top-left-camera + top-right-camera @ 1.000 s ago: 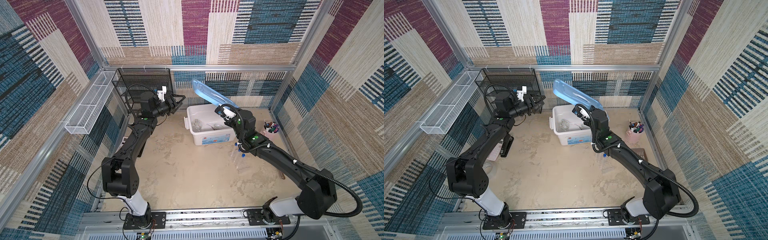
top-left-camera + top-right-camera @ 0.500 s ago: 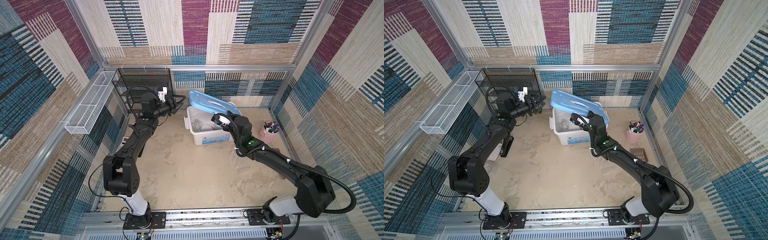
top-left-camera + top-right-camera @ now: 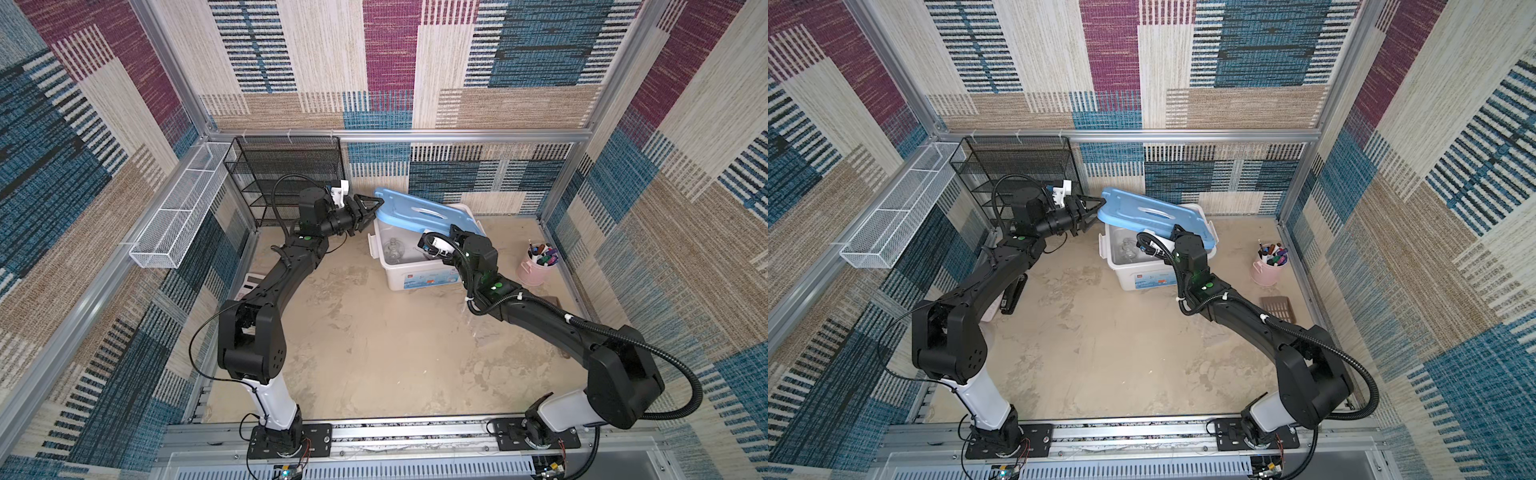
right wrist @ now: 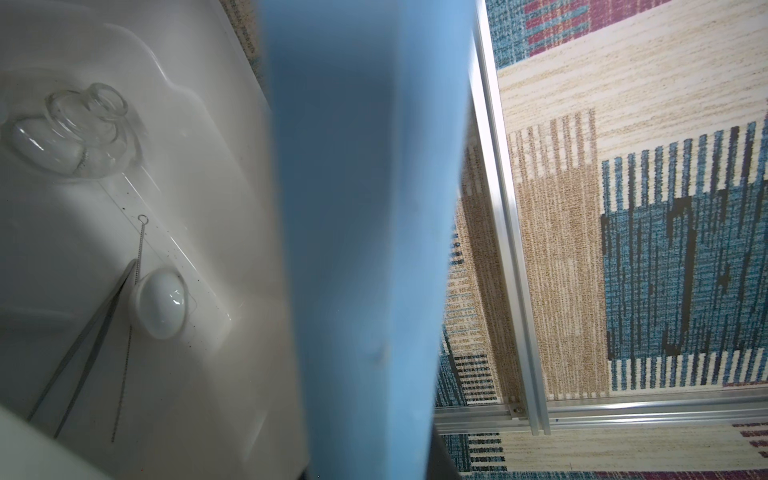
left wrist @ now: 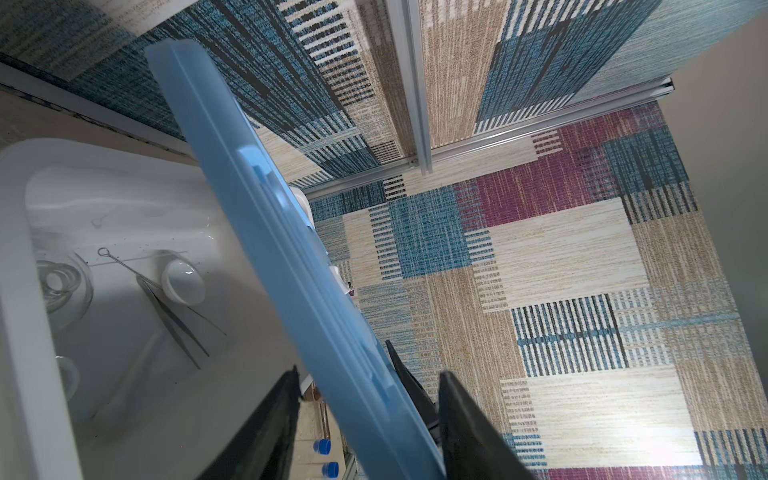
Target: Organize the chemistry lab equipment
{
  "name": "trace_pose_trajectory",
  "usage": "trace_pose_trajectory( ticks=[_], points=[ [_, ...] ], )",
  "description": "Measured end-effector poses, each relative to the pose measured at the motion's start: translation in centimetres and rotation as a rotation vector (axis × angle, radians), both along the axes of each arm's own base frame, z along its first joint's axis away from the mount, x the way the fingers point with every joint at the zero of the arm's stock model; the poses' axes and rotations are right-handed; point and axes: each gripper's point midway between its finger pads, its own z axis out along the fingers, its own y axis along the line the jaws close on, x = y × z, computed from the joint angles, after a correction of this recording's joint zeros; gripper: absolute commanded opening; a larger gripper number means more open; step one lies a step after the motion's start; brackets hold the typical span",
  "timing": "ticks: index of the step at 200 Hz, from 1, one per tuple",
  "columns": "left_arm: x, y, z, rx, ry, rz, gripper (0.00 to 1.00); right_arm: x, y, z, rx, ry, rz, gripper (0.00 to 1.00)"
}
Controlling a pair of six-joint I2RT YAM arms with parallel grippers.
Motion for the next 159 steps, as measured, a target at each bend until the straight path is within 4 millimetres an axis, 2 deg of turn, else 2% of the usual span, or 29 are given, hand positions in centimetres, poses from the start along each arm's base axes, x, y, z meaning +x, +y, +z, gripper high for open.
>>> trace_pose_trajectory(
  ticks=[50, 66, 96, 137, 159],
  points=[
    [0.2, -0.8, -0.9, 0.004, 0.017, -0.013, 0.47, 0.0, 0.3, -0.9, -0.021, 0.0, 0.002, 0.22],
    [0.1, -0.9, -1.1, 0.005, 0.022, -0.017, 0.41, 0.0, 0.3, -1.0, -0.022, -0.006, 0.002, 0.23],
    [-0.1, -1.1, -2.1, 0.002, 0.058, -0.021, 0.33, 0.0, 0.3, -1.1, -0.036, -0.005, 0.004, 0.26],
    [-0.4, -1.2, -4.0, 0.001, 0.105, -0.026, 0.29, -0.1, 0.2, -2.1, -0.062, 0.03, 0.006, 0.26],
    [-0.4, -1.2, -4.6, -0.006, 0.126, -0.026, 0.26, -0.3, 0.3, -2.8, -0.067, 0.055, 0.015, 0.3]
  ],
)
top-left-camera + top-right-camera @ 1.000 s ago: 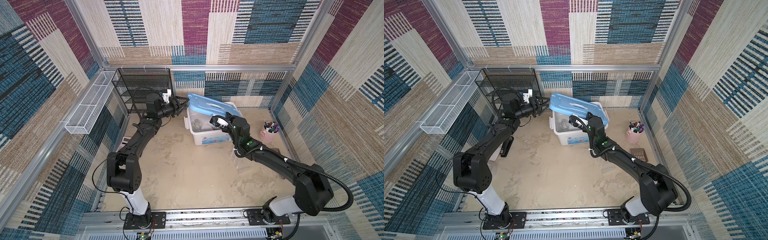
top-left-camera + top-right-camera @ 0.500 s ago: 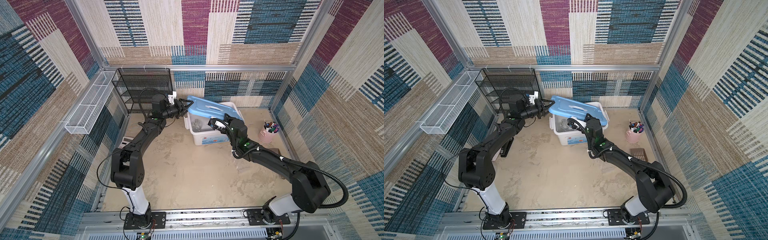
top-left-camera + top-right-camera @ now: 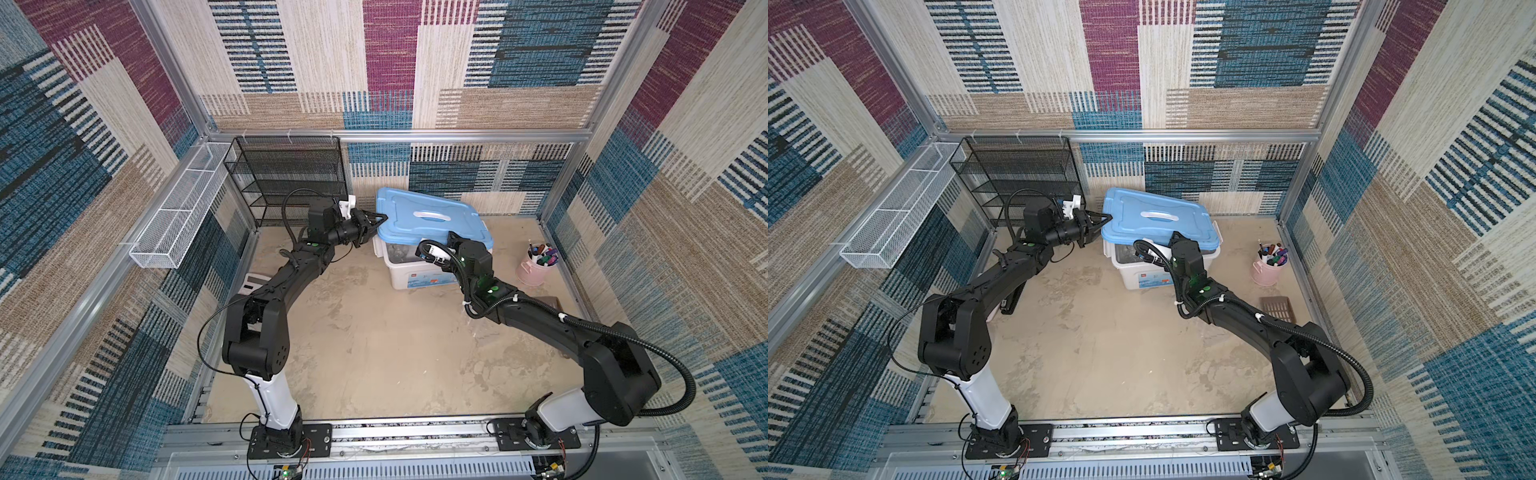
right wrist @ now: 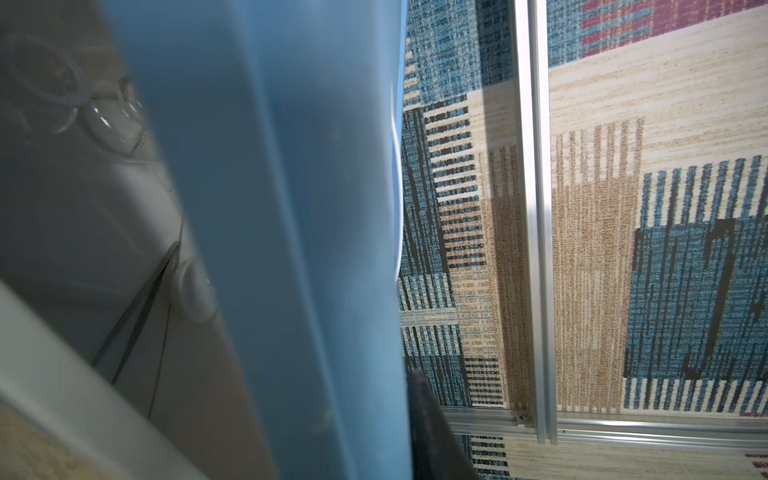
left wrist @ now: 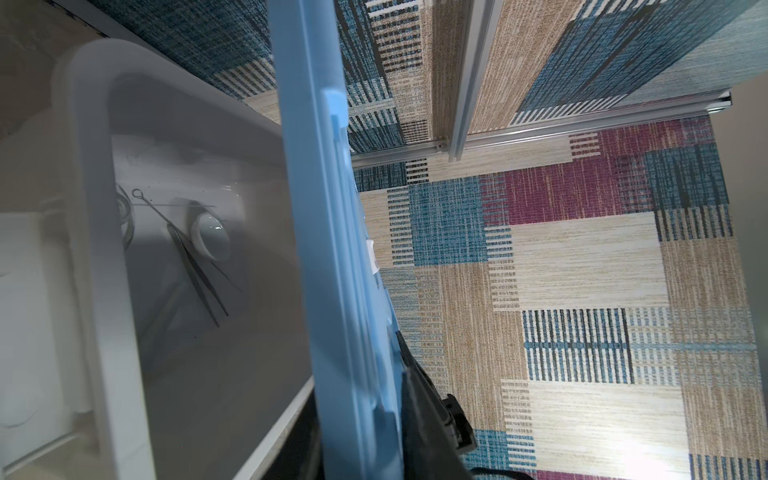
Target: Organize the chemistry lab equipment
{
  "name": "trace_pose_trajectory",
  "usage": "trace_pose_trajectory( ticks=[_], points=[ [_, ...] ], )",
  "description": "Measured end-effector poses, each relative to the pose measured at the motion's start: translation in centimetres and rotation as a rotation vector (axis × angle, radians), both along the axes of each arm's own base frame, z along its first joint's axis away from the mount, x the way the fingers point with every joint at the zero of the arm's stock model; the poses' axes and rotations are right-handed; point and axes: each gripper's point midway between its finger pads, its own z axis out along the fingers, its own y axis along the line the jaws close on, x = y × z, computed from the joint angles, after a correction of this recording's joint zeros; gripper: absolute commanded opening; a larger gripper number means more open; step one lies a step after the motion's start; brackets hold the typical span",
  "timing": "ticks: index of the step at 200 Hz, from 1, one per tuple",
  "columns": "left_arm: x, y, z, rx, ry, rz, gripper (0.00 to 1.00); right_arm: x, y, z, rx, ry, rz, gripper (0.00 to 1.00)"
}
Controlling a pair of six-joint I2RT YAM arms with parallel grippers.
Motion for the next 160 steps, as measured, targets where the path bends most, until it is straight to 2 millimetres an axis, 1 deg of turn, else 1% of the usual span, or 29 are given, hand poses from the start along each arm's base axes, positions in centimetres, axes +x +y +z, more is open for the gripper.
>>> trace_pose_trajectory(
  ticks=[34, 55, 71, 96, 126, 160],
  points=[
    [-0.3, -0.1, -0.4, -0.007, -0.002, -0.012, 0.24, -0.2, 0.1, -0.8, 0.001, 0.043, 0.005, 0.36],
    [-0.3, -0.1, -0.6, -0.011, 0.004, -0.011, 0.24, -0.1, 0.2, -0.3, 0.02, 0.055, 0.006, 0.42],
    [-0.5, -0.1, -0.6, -0.016, 0.009, -0.011, 0.24, -0.2, 0.3, -0.5, 0.028, 0.072, 0.01, 0.45],
    [-0.9, -0.2, -0.8, -0.024, 0.01, -0.012, 0.24, -0.5, -0.1, -1.2, 0.033, 0.108, 0.006, 0.48],
    [-1.2, -0.5, -1.7, -0.03, 0.035, -0.013, 0.23, -0.6, -0.9, -2.1, 0.045, 0.148, -0.005, 0.5],
    [-1.0, -0.5, -1.7, -0.037, 0.022, 0.001, 0.22, -0.3, -1.7, -2.5, 0.07, 0.175, -0.015, 0.56]
  ],
)
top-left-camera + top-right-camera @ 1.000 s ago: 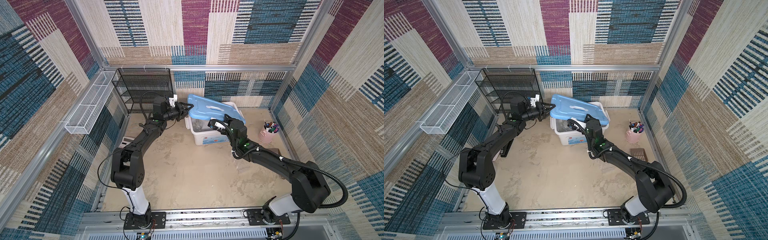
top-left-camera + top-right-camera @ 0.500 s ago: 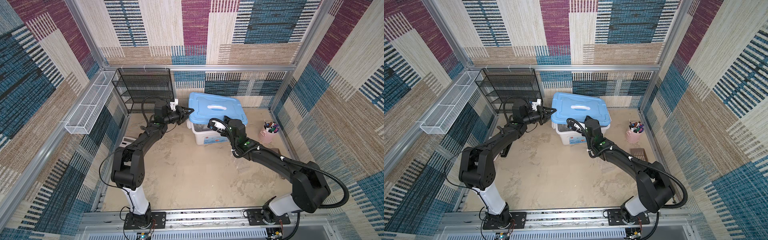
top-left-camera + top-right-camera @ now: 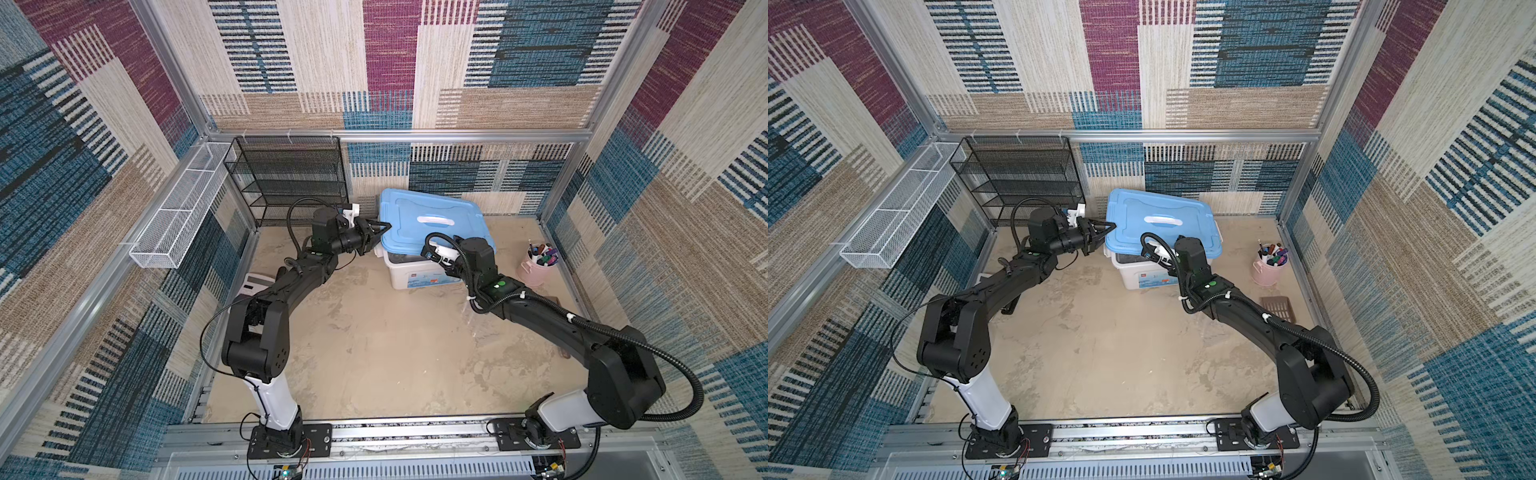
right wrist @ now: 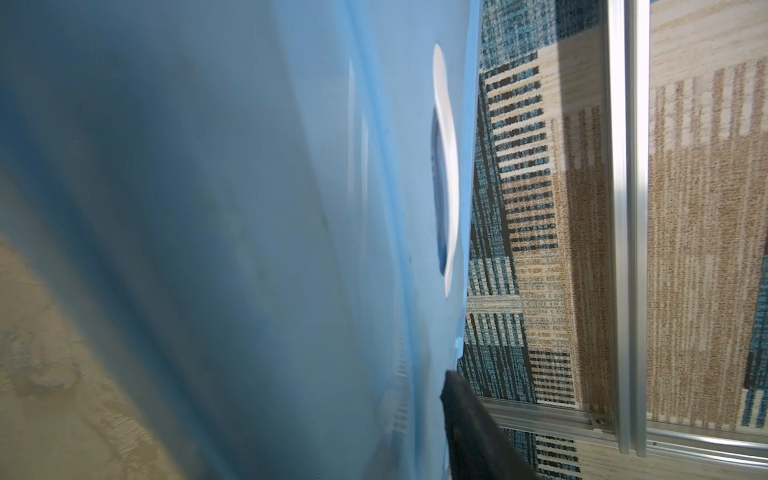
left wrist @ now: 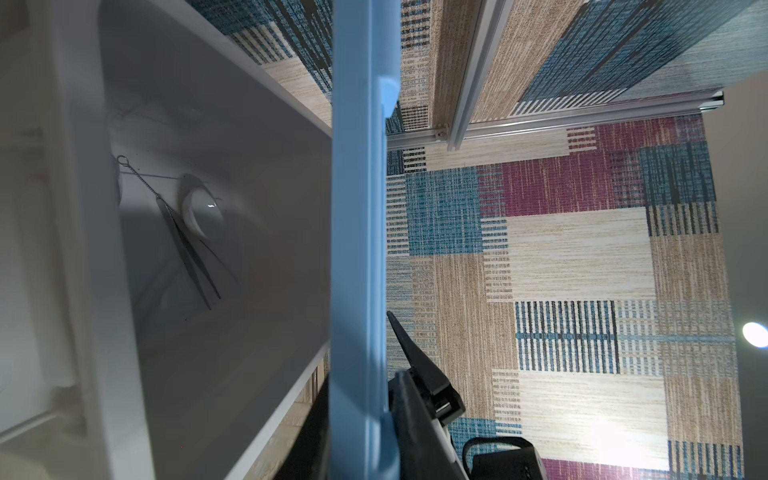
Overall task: Organize the chemistry lab equipment
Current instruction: 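Press the lid down onto the bin rim with both grippers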
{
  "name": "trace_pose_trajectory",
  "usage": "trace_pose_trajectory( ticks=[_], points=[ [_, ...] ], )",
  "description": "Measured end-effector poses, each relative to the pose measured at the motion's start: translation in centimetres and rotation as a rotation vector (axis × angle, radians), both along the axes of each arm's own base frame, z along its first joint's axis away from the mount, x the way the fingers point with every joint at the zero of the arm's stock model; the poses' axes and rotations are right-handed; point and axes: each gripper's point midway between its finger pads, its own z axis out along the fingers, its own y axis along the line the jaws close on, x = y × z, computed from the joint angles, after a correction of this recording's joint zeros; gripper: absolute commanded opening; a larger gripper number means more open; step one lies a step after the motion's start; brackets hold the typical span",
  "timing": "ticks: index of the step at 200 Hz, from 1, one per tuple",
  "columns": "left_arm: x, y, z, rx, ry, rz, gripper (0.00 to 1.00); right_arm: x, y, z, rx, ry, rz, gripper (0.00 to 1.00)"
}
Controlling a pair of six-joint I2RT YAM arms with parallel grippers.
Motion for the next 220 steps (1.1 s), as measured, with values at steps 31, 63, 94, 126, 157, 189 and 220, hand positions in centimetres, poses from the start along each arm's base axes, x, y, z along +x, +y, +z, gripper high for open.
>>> trace_pose_trajectory(
  ticks=[31, 63, 94, 126, 157, 189, 220],
  points=[
    [0.2, 0.0, -0.4, 0.001, 0.005, 0.011, 0.22, 0.1, -0.2, -0.4, 0.025, 0.035, 0.003, 0.63],
    [0.9, -0.2, -1.3, -0.004, 0.022, 0.026, 0.21, 0.0, 0.2, -0.6, 0.053, 0.076, 0.015, 0.71],
    [1.7, -0.4, -2.1, -0.019, 0.032, 0.036, 0.2, -0.4, 0.6, -1.2, 0.081, 0.12, 0.034, 0.77],
    [2.2, -0.6, -2.7, -0.03, 0.044, 0.053, 0.2, -0.1, 0.5, -0.6, 0.112, 0.13, 0.028, 0.8],
    [2.3, -0.7, -2.3, -0.037, 0.026, 0.053, 0.2, 0.0, 0.5, -0.7, 0.144, 0.161, 0.034, 0.82],
    [2.1, -0.5, -2.7, -0.033, 0.034, 0.066, 0.2, -0.5, 0.9, -0.9, 0.189, 0.204, 0.051, 0.85],
    [1.9, -0.4, -2.8, -0.031, 0.038, 0.068, 0.2, -1.3, 1.1, 0.0, 0.278, 0.228, 0.087, 0.85]
  ],
)
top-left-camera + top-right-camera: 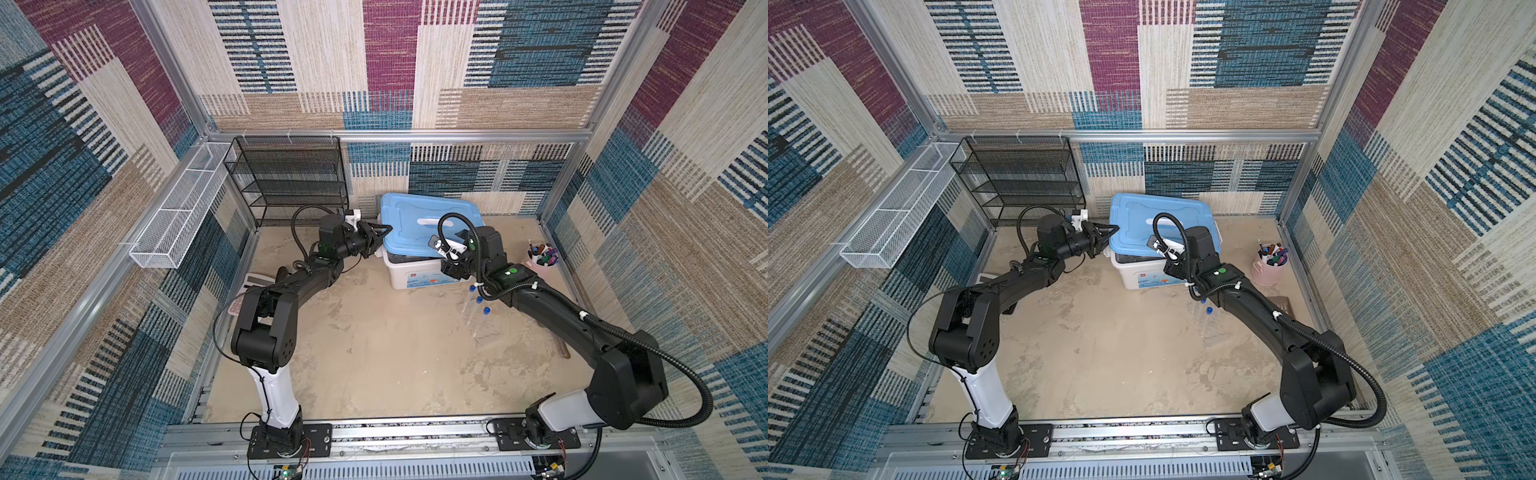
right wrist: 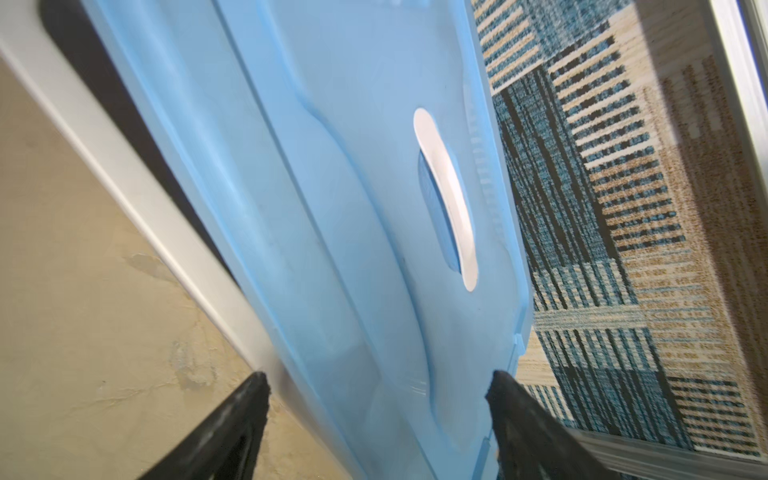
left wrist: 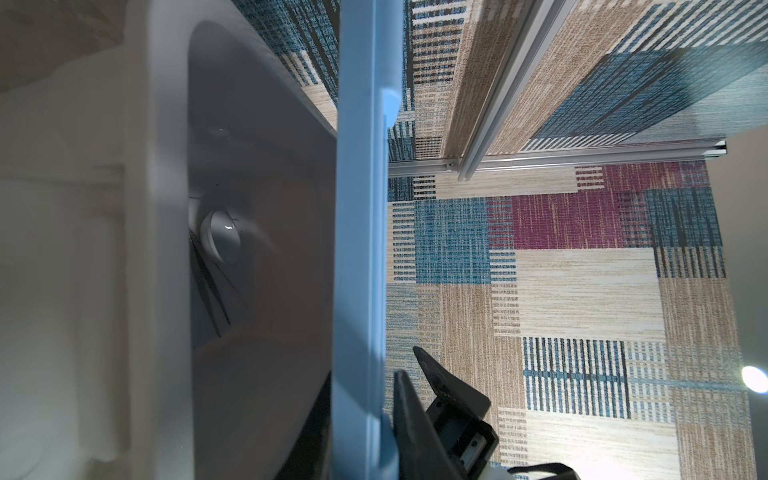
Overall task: Organize the chemistry lab equipment
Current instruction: 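Press the lid down onto the bin rim with both grippers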
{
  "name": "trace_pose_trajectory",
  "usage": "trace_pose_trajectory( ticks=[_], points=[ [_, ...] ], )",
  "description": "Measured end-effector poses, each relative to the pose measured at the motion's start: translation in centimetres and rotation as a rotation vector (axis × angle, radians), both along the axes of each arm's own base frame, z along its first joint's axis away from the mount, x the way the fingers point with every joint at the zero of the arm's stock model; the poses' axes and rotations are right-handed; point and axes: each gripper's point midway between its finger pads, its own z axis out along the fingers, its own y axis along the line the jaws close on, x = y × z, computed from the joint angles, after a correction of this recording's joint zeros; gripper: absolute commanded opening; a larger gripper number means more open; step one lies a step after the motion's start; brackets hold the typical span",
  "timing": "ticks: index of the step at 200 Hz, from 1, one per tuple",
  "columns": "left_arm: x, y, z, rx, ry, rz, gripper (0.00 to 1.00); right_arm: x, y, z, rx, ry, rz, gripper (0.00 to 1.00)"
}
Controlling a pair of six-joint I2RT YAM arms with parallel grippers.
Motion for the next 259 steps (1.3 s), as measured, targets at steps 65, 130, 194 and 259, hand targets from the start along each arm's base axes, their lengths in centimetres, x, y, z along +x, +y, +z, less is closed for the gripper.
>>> trace_pose_trajectory(
  ticks=[65, 130, 194, 259],
  points=[
    [-0.5, 0.3, -0.4, 0.006, 0.01, 0.008, 0.21, 0.3, -2.3, 3.8, 0.321, 0.039, -0.038, 0.89],
    [-0.6, 0.5, -0.8, 0.014, 0.019, 0.022, 0.21, 3.6, -6.4, 5.7, 0.662, 0.138, -0.172, 0.91],
    [-1.1, 0.7, -1.5, 0.032, 0.026, 0.026, 0.21, 6.1, -10.2, 1.9, 0.898, 0.342, -0.321, 0.86],
    [-1.6, 1.1, -1.9, 0.059, 0.028, 0.033, 0.22, 6.9, -10.8, -0.5, 1.003, 0.462, -0.365, 0.86]
  ],
)
